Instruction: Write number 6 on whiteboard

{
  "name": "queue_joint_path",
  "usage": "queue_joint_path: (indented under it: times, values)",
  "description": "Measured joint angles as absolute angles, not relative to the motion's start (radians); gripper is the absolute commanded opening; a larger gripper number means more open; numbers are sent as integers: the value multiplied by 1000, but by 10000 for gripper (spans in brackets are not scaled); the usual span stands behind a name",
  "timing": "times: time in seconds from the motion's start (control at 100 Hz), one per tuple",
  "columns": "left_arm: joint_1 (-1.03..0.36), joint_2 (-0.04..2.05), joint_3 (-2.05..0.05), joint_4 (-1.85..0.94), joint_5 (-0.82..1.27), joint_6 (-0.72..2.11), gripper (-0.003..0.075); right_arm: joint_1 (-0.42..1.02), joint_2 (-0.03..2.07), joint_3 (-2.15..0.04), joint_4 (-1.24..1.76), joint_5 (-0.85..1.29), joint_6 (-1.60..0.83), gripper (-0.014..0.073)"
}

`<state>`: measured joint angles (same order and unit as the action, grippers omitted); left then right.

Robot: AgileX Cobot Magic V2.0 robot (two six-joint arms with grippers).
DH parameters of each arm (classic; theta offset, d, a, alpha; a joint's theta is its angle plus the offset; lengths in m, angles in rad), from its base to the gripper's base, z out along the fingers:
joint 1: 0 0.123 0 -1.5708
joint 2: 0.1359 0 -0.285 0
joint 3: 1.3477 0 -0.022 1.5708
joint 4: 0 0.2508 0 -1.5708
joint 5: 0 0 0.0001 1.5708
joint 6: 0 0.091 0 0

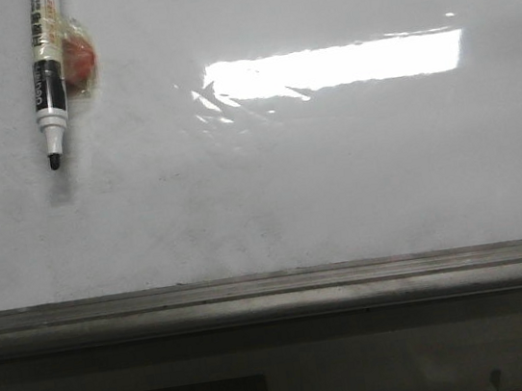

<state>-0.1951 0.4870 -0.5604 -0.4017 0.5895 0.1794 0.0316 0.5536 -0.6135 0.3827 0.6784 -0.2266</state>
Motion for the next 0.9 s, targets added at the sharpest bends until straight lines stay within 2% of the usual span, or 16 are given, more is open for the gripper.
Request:
queue_joint_path:
  times: [0.09,0.14,0.21,0.26,0.56,0.9]
  values:
    - [-227,492,-565,-408,589,188,212,32,554,-631,383,698,-233,347]
    - [-240,492,-565,-424,589,188,343,32,554,-631,383,705,-233,436]
    - [-251,493,-565,-449,588,190,486,32,554,-631,383,709,-235,488]
    - [-254,493,-565,-470,585,197,538,32,554,-631,383,710,-235,489]
    - [-254,532,-567,-677,573,398,512,32,554,-631,406,710,-235,489]
    - [-254,807,-567,-1072,570,743,512,32,554,-631,408,710,-237,489]
